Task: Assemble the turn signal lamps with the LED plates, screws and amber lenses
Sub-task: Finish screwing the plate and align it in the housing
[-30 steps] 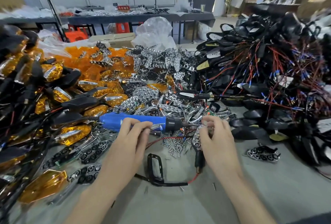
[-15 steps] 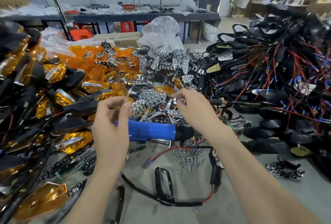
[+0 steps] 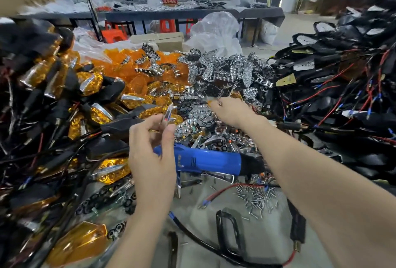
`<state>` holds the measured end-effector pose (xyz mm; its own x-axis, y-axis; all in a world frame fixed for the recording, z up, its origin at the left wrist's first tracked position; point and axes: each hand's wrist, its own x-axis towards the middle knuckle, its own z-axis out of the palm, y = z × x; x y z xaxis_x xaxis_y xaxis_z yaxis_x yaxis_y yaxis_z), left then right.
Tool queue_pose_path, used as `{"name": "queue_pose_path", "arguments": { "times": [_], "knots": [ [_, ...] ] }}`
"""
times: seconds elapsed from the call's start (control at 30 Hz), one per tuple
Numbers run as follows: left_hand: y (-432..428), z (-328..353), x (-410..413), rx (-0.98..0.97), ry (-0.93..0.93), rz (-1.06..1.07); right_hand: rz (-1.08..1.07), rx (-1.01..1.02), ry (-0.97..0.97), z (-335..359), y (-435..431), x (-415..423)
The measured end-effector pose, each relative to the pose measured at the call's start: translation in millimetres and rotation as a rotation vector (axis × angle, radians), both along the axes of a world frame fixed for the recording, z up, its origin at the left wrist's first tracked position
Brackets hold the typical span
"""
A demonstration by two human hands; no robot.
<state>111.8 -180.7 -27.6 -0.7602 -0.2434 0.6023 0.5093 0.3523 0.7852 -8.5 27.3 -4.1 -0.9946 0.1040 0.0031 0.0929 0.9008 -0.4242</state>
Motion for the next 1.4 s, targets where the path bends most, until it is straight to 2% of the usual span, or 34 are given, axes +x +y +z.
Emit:
{"name": "queue_pose_path", "arguments": {
  "times": [0.13, 0.27, 0.33, 0.43, 0.5, 0.57, 0.63, 0.77, 0.8, 0.87, 0.97, 1.07, 1.4],
  "knots": [
    [-1.6, 0.0, -1.7, 0.037, -0.012, -0.013, -0.110, 0.094, 0.144, -1.4, 12.0, -17.9],
    [-4.2, 0.6, -2.5, 0.088, -0.032, -0.011, 0.015, 0.054, -0.136, -7.6, 18.2, -28.1],
    [-5.0, 0.8, -2.0, 0.114, -0.046, -0.015, 0.100, 0.081, -0.203, -5.6, 18.8, -28.5],
    [-4.8, 0.8, -1.6, 0.110, -0.067, -0.024, 0.157, 0.147, -0.199, 0.7, 18.3, -19.5],
    [-4.7, 2.1, -0.2, 0.112, -0.072, -0.038, 0.151, 0.175, -0.087, 5.8, 16.8, -6.9],
    [-3.7, 4.5, 2.1, 0.107, -0.070, -0.060, 0.113, -0.036, 0.098, 15.9, 13.8, 11.5],
    [-0.6, 7.5, 5.4, 0.115, -0.090, -0.106, 0.092, -0.393, 0.204, 27.0, 9.4, 36.8],
    [7.7, 12.7, 13.4, 0.151, -0.178, -0.269, 0.111, -1.343, 0.119, 31.2, -6.4, 99.9],
    [10.3, 13.8, 15.7, 0.161, -0.197, -0.321, 0.126, -1.507, 0.086, 27.7, -10.3, 115.0],
    [15.3, 14.9, 19.8, 0.161, -0.217, -0.407, 0.138, -1.713, 0.044, 19.7, -18.9, 139.6],
    [22.0, 12.7, 24.7, 0.159, -0.246, -0.499, 0.084, -1.874, 0.035, 8.0, -27.5, 159.5],
    [25.1, 10.9, 26.8, 0.171, -0.298, -0.551, 0.024, -1.945, 0.030, 0.4, -30.7, 166.4],
    [26.0, 9.5, 24.5, 0.255, -0.380, -0.640, 0.039, -1.926, 0.090, -12.2, -23.0, 163.3]
  ]
}}
